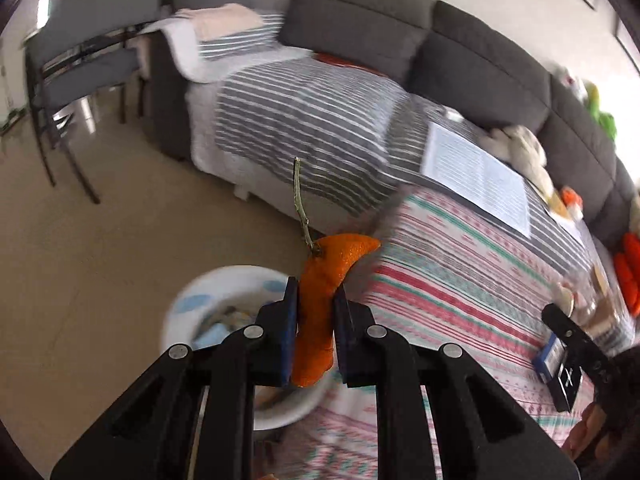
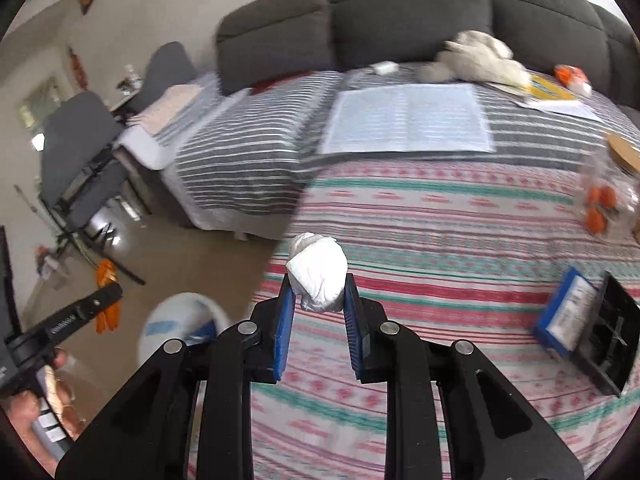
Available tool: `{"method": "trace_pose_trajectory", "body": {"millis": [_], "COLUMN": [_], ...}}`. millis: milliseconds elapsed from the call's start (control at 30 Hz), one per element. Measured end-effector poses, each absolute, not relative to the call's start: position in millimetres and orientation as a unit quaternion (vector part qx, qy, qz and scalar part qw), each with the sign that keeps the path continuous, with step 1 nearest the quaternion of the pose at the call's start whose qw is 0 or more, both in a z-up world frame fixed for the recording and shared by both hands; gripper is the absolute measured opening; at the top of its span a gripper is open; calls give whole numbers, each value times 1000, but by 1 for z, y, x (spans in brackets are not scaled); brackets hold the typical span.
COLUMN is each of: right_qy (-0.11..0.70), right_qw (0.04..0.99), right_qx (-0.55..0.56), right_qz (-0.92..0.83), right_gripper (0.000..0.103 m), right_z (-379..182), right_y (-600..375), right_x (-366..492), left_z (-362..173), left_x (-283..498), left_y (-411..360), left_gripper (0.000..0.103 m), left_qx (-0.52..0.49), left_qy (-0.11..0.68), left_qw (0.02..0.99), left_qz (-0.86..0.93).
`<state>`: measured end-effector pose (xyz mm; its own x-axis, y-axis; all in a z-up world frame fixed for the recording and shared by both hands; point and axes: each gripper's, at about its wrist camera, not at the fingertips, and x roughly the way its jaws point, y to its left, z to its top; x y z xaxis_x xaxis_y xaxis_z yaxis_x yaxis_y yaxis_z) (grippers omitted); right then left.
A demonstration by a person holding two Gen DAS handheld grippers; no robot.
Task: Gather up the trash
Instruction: 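Carry the chili and tissue ball over the white bin and open both tools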
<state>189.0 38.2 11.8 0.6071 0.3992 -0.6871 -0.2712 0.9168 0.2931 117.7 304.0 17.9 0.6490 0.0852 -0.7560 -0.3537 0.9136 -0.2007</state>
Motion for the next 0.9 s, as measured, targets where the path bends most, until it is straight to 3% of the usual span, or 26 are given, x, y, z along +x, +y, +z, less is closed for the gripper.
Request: {"method": "trace_pose_trajectory", "body": {"millis": [333, 400, 500, 900], "right_qy": [401, 402, 395, 374], "right_qw": [872, 869, 871, 891], "right_qx": [46, 39, 39, 47], "right_qz": [277, 285, 290, 254], "right_gripper": [25, 31, 52, 77], "right_z": [11, 10, 13, 28], "right_y": [156, 174, 192, 184], "right_x": [175, 170, 164, 160], "left_z": [16, 17, 16, 14], "left_x": [69, 62, 58, 64], "left_y": [384, 393, 404, 399], "left_gripper": [17, 16, 17, 17], "left_qx": [-223, -231, -241, -246], "left_qy": [386, 383, 380, 390], "left_qw": [879, 878, 875, 874], "left_qz": [169, 173, 176, 155]}}
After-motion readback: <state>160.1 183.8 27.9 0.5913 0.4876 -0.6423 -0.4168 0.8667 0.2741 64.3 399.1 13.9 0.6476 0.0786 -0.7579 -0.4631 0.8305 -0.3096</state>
